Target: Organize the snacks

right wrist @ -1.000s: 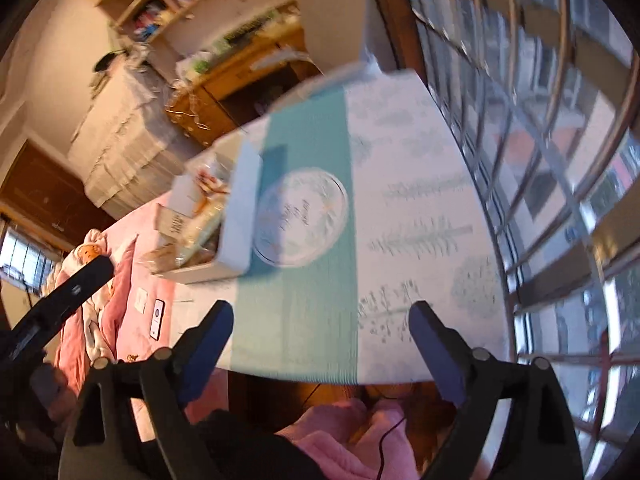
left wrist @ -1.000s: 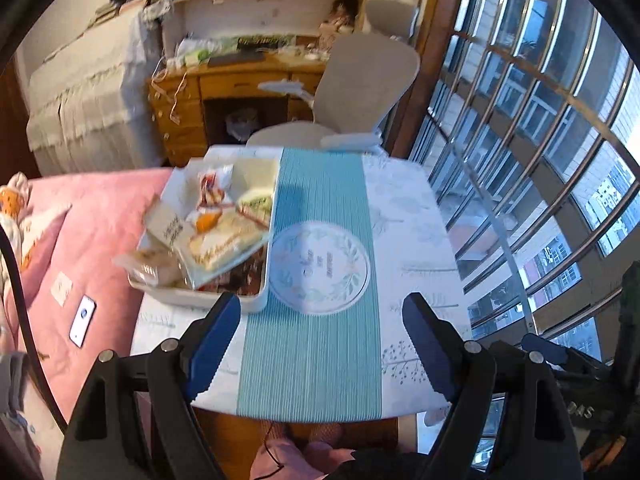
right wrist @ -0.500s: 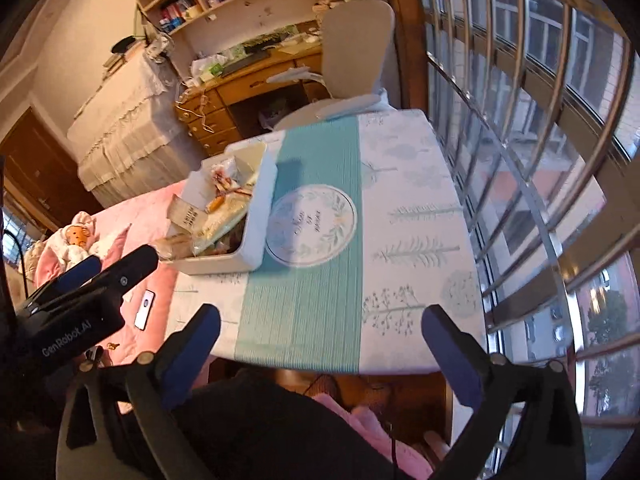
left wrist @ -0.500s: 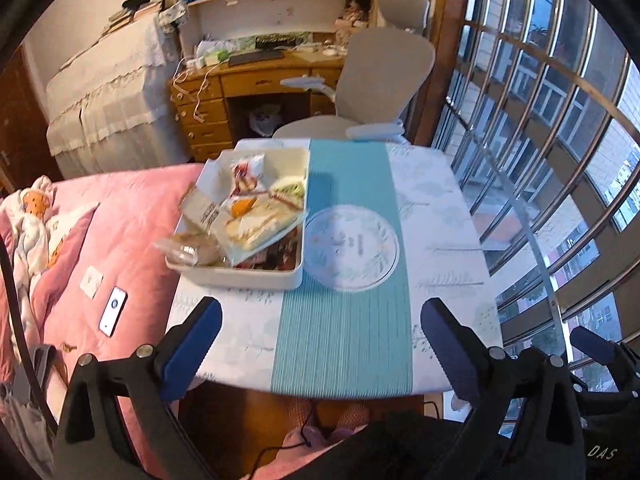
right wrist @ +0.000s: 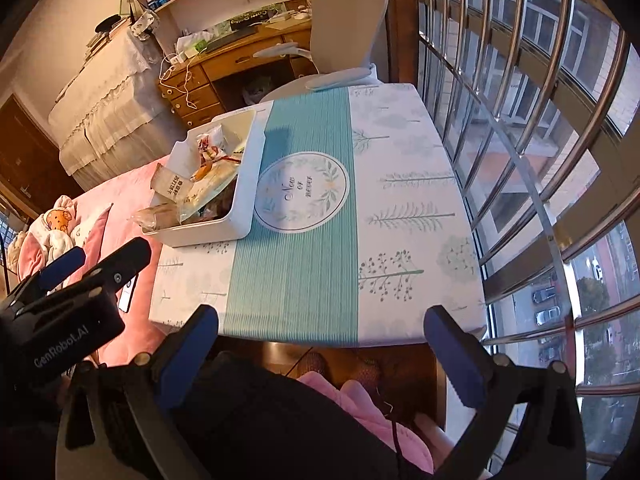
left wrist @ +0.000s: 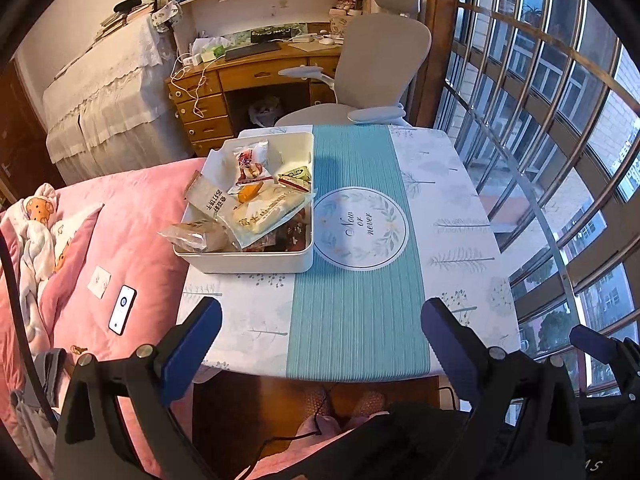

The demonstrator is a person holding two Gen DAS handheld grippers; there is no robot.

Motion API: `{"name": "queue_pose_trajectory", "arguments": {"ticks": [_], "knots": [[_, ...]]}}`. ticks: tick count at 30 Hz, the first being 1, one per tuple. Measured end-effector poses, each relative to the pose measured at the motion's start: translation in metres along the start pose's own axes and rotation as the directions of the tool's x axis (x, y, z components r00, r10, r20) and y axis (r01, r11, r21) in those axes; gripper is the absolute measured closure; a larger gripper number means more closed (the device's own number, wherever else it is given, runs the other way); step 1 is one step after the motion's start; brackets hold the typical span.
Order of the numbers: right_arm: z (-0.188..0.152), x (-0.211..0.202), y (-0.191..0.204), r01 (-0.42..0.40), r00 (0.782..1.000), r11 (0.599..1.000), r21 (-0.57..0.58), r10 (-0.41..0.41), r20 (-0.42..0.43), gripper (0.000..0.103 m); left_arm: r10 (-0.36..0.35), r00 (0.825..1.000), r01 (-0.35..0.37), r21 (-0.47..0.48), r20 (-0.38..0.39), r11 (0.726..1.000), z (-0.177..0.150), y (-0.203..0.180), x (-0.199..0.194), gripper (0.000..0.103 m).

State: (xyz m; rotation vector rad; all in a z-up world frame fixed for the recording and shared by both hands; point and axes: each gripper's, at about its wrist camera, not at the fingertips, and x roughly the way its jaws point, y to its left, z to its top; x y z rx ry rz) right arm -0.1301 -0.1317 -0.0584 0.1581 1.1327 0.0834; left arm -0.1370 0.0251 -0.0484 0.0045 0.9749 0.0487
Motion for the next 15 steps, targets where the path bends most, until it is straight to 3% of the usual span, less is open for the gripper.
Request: {"name": "queue_pose_trajectory", "arguments": {"ticks": [15], "knots": [[0.0031, 0.0032, -0.0016, 0.016, 1.000, 0.999, 0.041, -0.017, 0.004, 0.000, -0.020, 1.000, 0.019, 0.034, 0.012, 0.999, 0.0090, -0.0016, 0.0054, 0.004]]}}
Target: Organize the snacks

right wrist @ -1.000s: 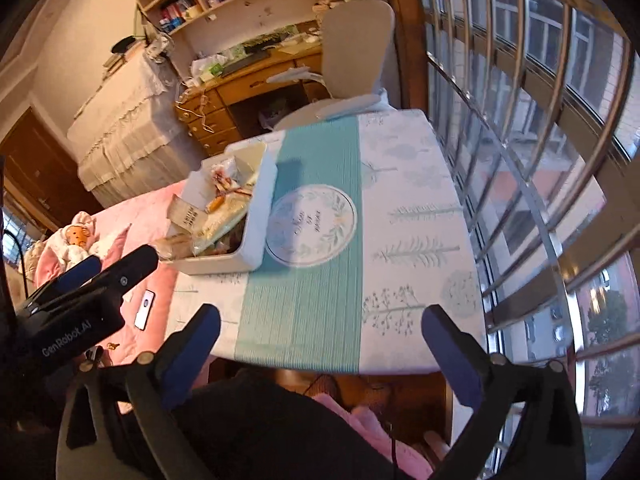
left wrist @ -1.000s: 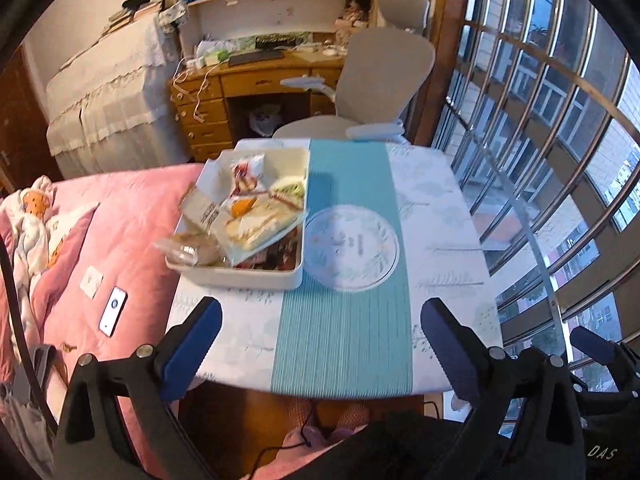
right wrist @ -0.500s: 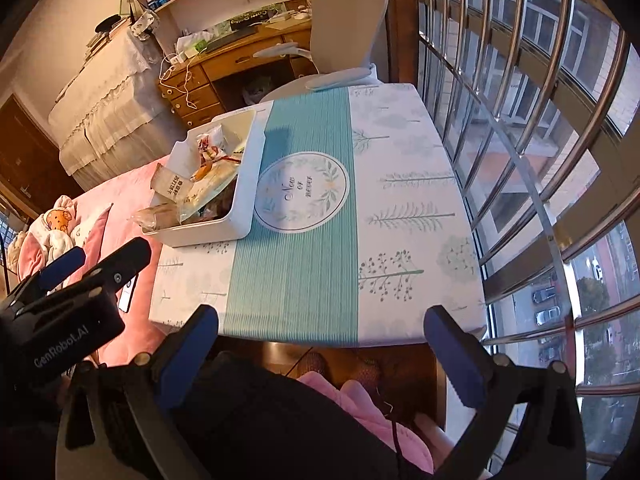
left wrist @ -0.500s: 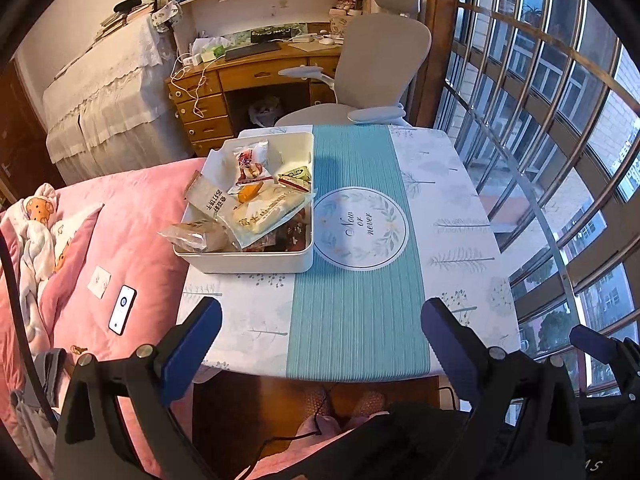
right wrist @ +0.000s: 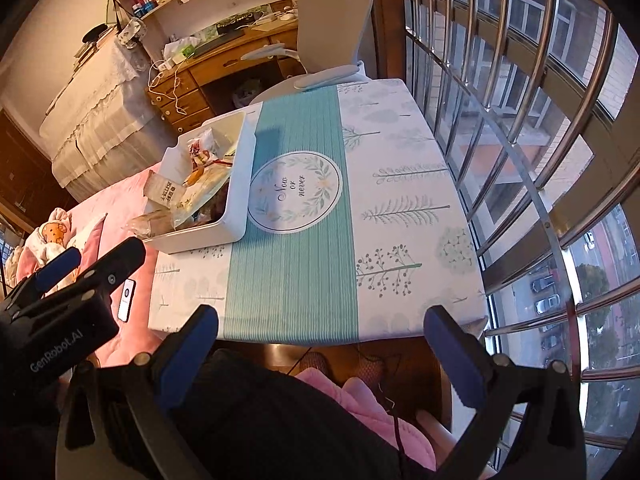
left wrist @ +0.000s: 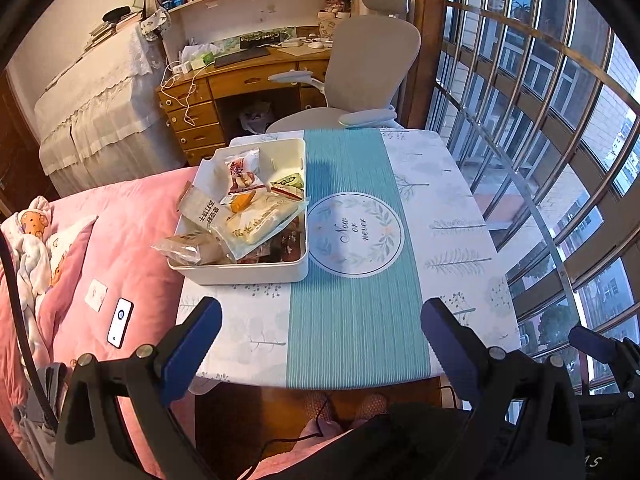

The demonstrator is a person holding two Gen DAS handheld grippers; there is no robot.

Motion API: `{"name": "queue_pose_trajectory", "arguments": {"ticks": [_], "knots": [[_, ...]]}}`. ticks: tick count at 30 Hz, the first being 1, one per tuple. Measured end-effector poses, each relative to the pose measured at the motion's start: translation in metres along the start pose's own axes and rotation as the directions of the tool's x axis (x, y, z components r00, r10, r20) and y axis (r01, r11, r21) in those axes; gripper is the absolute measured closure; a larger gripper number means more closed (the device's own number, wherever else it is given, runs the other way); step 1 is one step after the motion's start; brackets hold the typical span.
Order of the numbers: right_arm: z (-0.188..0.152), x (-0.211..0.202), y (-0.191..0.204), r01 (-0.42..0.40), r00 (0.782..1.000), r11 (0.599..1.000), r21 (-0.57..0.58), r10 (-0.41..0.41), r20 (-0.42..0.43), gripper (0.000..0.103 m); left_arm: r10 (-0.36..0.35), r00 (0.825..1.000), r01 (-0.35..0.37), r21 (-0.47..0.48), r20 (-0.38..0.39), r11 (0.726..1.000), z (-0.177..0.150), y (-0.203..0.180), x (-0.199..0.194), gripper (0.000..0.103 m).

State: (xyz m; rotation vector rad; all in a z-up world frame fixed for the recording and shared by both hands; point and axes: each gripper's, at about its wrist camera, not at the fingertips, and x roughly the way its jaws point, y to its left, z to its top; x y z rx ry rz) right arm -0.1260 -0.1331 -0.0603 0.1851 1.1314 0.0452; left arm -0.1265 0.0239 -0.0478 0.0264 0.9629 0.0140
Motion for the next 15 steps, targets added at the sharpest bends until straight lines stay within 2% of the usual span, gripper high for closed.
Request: {"name": "queue_pose_trajectory", "arguments": {"ticks": [15], "knots": [[0.025, 0.021, -0.008, 0.006, 1.000, 1.000, -0.001, -0.006, -0.025, 0.000, -0.005, 1.000, 0.005, -0.010, -0.006, 1.000, 0.021, -0.007, 0.024, 0.004]]}}
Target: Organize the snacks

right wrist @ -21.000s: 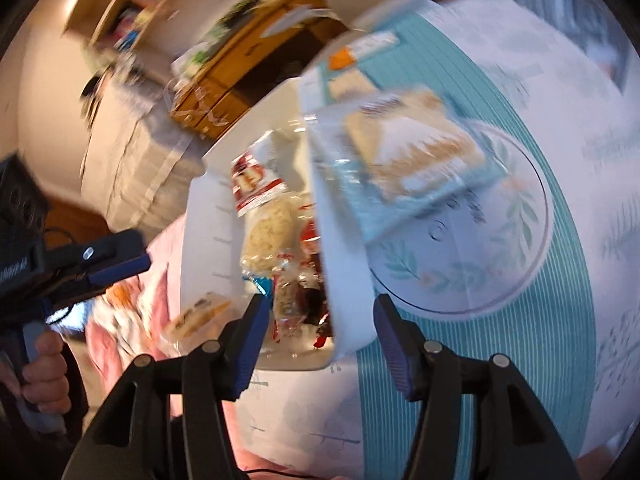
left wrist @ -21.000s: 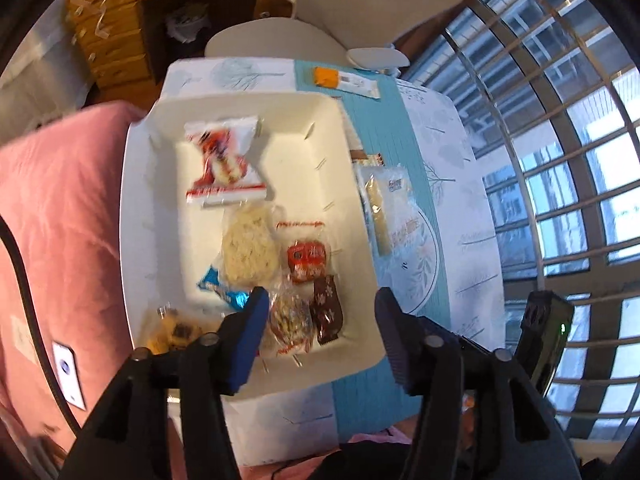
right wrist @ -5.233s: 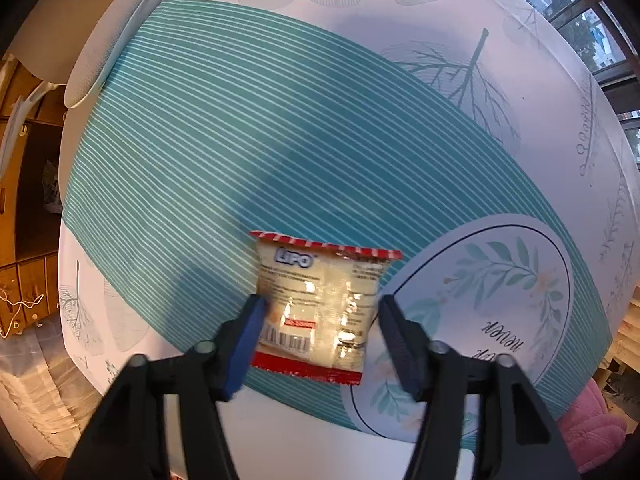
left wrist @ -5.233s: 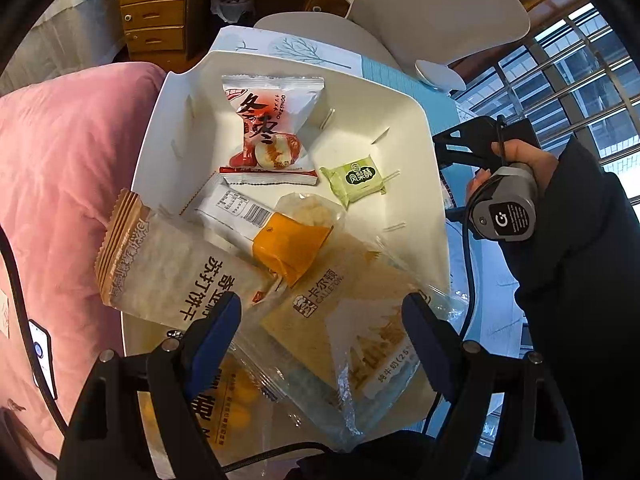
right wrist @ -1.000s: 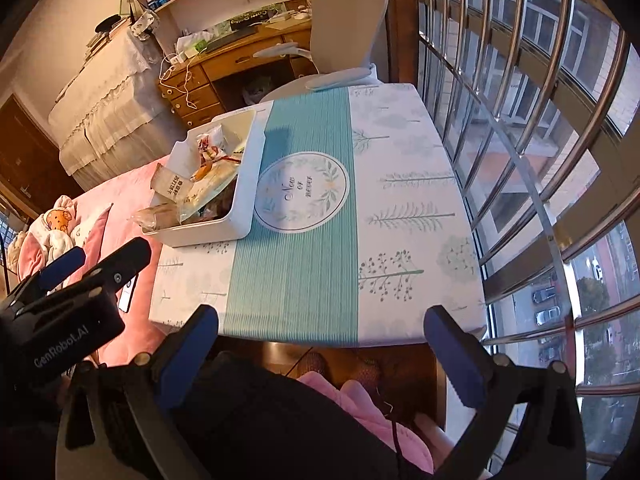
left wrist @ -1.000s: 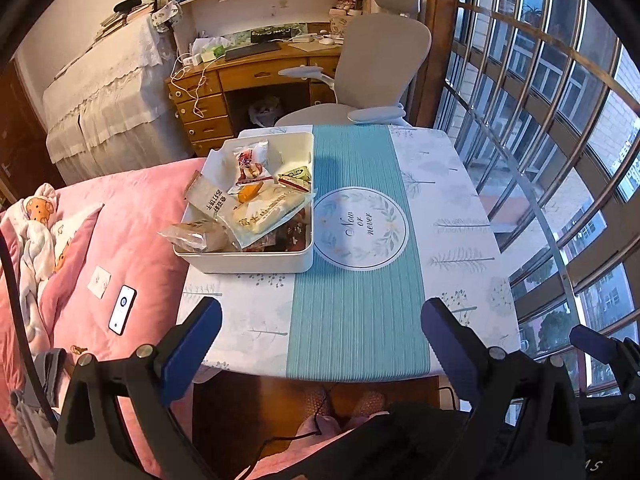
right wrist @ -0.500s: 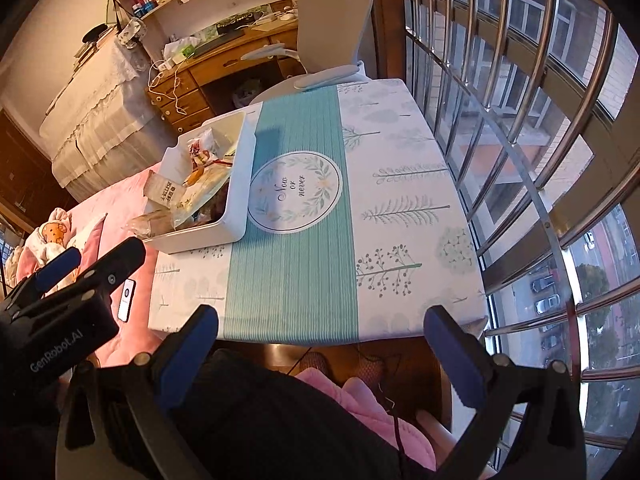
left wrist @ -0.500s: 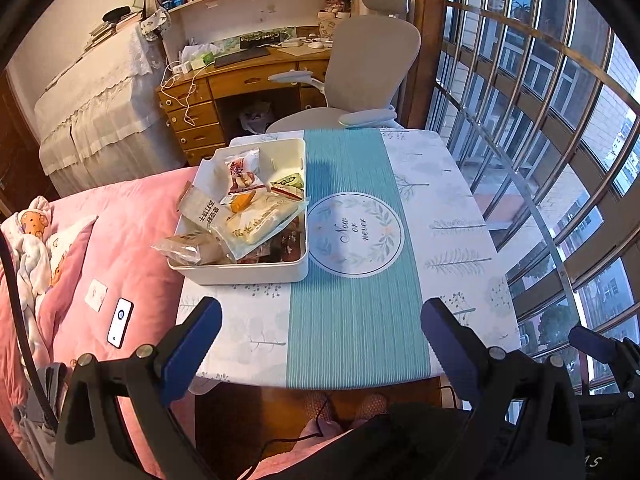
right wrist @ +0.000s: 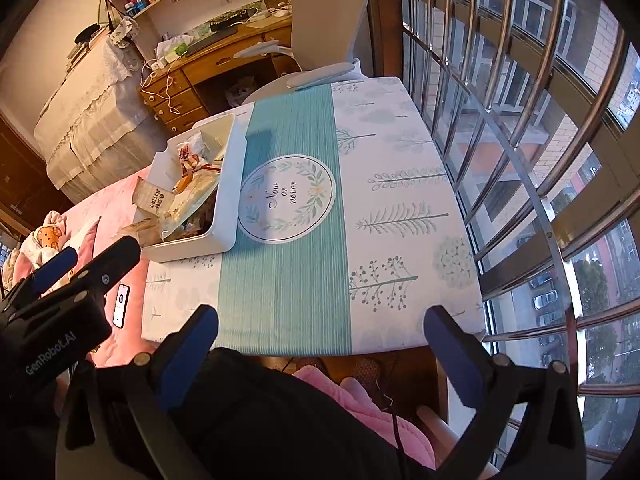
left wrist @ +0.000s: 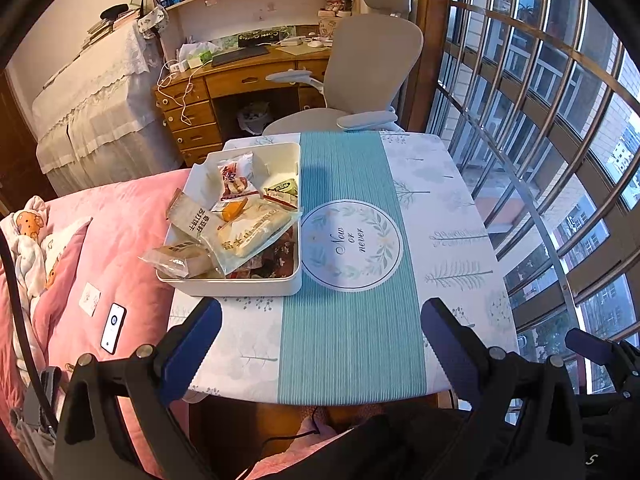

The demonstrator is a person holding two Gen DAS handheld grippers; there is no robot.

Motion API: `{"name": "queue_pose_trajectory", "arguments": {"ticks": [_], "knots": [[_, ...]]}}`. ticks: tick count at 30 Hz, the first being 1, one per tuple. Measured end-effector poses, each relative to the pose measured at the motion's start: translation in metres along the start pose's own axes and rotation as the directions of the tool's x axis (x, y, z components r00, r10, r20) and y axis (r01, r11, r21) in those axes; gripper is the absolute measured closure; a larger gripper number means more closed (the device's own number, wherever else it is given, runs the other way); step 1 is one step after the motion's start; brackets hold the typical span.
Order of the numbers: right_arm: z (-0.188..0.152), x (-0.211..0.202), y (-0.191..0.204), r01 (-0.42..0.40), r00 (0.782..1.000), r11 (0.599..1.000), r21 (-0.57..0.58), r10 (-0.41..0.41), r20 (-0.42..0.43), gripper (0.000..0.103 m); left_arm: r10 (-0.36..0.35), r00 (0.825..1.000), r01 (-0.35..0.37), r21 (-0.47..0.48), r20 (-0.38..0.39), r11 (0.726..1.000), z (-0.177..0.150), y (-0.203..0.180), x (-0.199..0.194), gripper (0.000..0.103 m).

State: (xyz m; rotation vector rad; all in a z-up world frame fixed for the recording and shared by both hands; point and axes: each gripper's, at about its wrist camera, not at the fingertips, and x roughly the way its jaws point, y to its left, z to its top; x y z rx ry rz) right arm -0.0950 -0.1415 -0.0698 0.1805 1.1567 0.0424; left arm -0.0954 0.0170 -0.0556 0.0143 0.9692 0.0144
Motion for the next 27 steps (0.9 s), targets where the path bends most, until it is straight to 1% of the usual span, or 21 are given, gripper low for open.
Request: {"name": "queue_pose_trajectory", "arguments": {"ticks": [4, 15, 27], "knots": [[0.008, 0.011, -0.002, -0.007, 1.000, 1.000, -0.006, 0.006, -0.028, 0.000, 0.003, 1.000, -0.003, -0.008, -0.008, 1.000, 0.006, -0.001, 0.007, 0.004], [0.027, 0.028, -0.009, -0.016, 0.999, 1.000, -0.005, 0.015, -0.052, 0.000, 0.014, 1.000, -0.015, -0.017, -0.022, 1.000, 0.021, -0.004, 0.027, 0.004], [0.042, 0.045, -0.008, -0.032, 0.997, 0.999, -0.015, 0.030, -0.073, 0.000, 0.036, 0.999, -0.037, -0.037, -0.031, 0.999, 0.032, 0.000, 0.040, 0.004]]}}
